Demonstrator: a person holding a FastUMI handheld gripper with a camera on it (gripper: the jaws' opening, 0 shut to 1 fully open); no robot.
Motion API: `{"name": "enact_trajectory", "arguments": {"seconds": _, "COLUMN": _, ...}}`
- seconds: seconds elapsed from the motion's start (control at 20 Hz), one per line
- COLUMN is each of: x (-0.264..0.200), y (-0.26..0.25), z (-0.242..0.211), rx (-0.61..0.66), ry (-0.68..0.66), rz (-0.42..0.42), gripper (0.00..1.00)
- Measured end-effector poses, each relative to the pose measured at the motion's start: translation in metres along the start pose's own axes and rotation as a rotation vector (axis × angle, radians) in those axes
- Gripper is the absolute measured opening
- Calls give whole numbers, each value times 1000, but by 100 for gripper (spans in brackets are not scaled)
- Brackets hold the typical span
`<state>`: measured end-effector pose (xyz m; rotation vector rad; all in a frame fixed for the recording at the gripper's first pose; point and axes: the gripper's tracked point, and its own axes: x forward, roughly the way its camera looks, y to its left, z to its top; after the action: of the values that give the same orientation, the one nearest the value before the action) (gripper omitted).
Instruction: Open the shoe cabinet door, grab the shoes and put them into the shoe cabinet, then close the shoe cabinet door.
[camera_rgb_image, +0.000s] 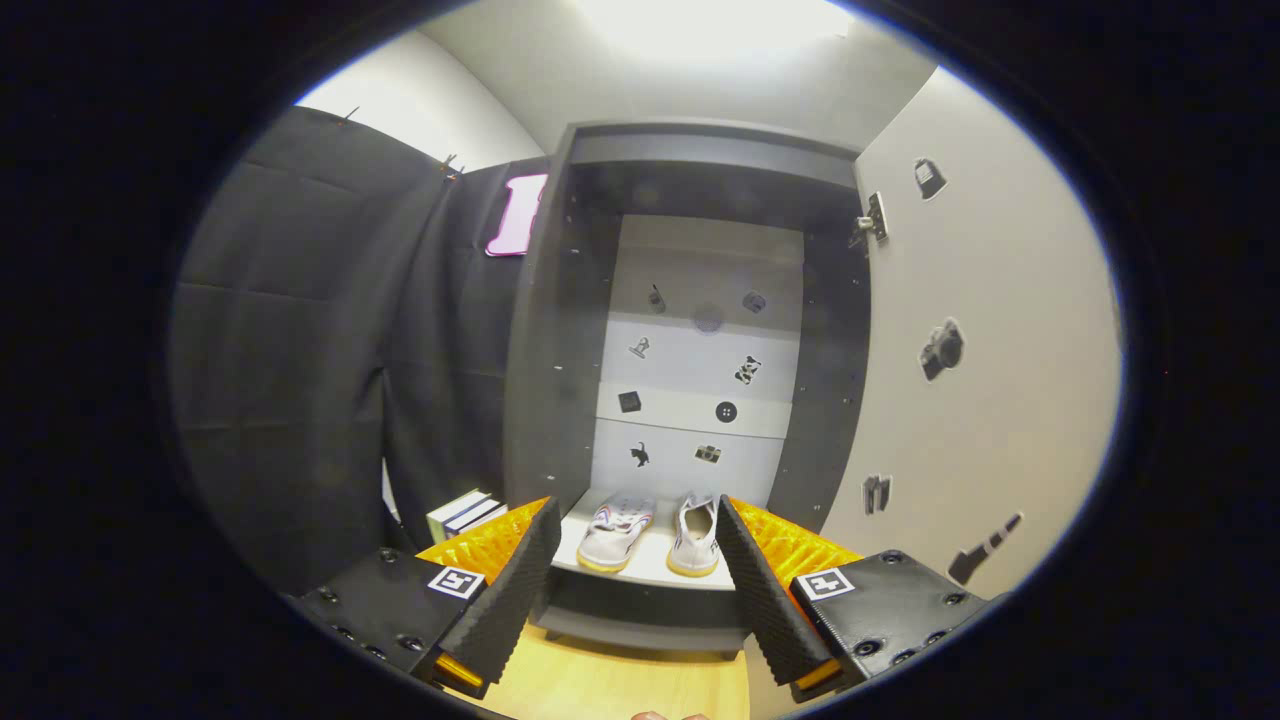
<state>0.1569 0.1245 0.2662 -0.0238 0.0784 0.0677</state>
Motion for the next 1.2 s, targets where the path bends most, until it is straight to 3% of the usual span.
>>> {"name": "enact_trajectory", "arguments": {"seconds": 0.2, "x": -57, "y": 10, "z": -29, "rx": -8, "ry": 35, "rz": 27, "gripper": 98}}
{"name": "enact_trajectory", "arguments": {"seconds": 0.4, "x": -96, "y": -17, "z": -38, "rx": 14, "ry": 30, "rz": 17, "gripper": 98}}
{"name": "enact_trajectory", "arguments": {"seconds": 0.55, "x": -129, "y": -30, "z": -41, "rx": 87, "ry": 42, "rz": 83, "gripper": 98}}
{"name": "enact_trajectory", "arguments": {"seconds": 0.85, "x": -205, "y": -76, "z": -49, "rx": 90, "ry": 74, "rz": 216, "gripper": 98}}
{"name": "enact_trajectory", "arguments": {"seconds": 1.2, "x": -233, "y": -207, "z": -60, "rx": 189, "ry": 69, "rz": 105, "gripper": 96}}
